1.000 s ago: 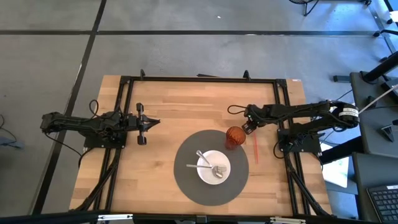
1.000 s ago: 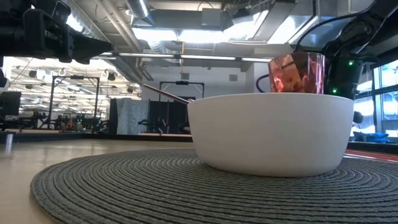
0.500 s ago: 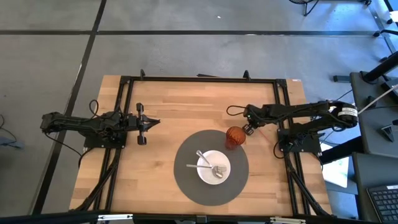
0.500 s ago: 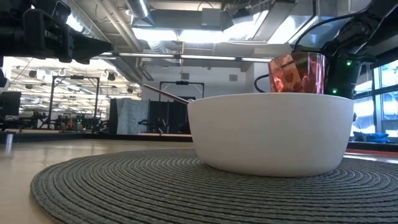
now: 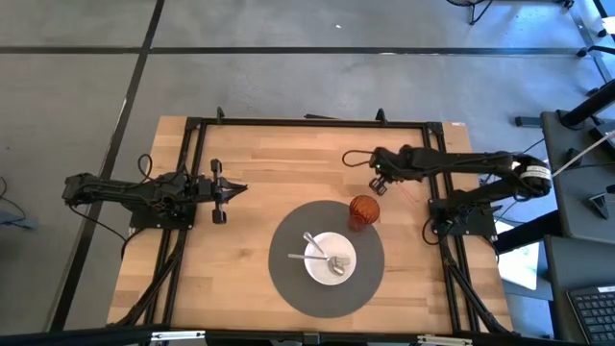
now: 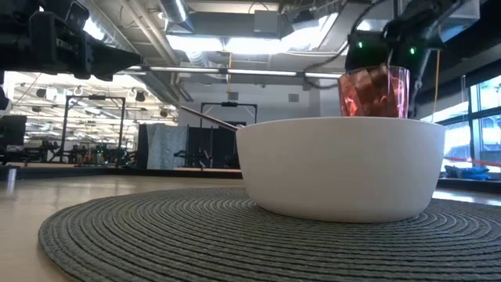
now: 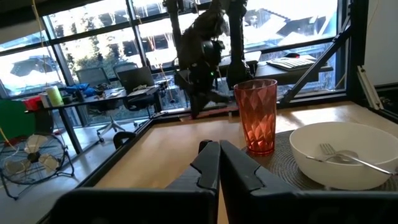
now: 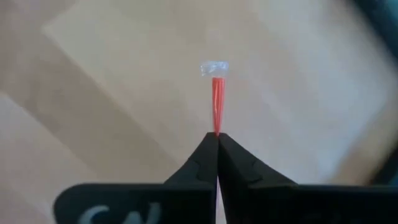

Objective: Pick & Place Utensil
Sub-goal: Put the orange straw into the orange cup

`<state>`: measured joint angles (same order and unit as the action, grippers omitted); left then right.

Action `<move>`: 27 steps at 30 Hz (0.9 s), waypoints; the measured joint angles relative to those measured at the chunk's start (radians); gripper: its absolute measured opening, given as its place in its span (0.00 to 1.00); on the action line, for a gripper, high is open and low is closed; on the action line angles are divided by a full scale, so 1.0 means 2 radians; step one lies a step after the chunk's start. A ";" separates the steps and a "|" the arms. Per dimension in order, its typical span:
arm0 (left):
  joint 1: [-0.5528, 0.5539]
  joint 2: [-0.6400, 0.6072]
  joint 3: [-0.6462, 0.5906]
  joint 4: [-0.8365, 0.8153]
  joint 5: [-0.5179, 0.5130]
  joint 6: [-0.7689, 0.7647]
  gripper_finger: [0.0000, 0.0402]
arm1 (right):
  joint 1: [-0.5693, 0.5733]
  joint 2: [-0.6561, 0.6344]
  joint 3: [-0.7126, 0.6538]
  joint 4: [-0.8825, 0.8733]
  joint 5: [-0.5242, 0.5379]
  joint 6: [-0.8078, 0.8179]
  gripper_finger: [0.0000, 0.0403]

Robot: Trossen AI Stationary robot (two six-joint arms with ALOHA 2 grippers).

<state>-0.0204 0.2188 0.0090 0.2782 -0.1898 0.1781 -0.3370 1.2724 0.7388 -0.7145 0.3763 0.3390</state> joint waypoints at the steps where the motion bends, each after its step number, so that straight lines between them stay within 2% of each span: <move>1: 0.000 0.000 0.000 -0.001 0.000 0.000 0.01 | 0.000 -0.004 0.011 -0.011 0.011 -0.004 0.01; 6: 0.000 0.000 0.000 -0.005 0.000 0.000 0.01 | 0.000 -0.035 0.069 -0.037 0.050 -0.028 0.01; 13: 0.000 0.000 0.000 -0.007 -0.001 0.000 0.01 | 0.019 -0.108 0.120 0.011 0.050 -0.082 0.01; 20: 0.000 0.000 0.000 -0.007 -0.001 0.000 0.01 | 0.076 -0.186 0.118 0.143 -0.063 -0.138 0.01; 27: 0.000 0.000 0.000 -0.007 -0.002 0.000 0.01 | 0.136 -0.222 0.118 0.194 -0.052 -0.187 0.01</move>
<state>-0.0208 0.2186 0.0090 0.2646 -0.1928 0.1783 -0.0646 0.8282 0.9752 -0.3270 0.2729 -0.0348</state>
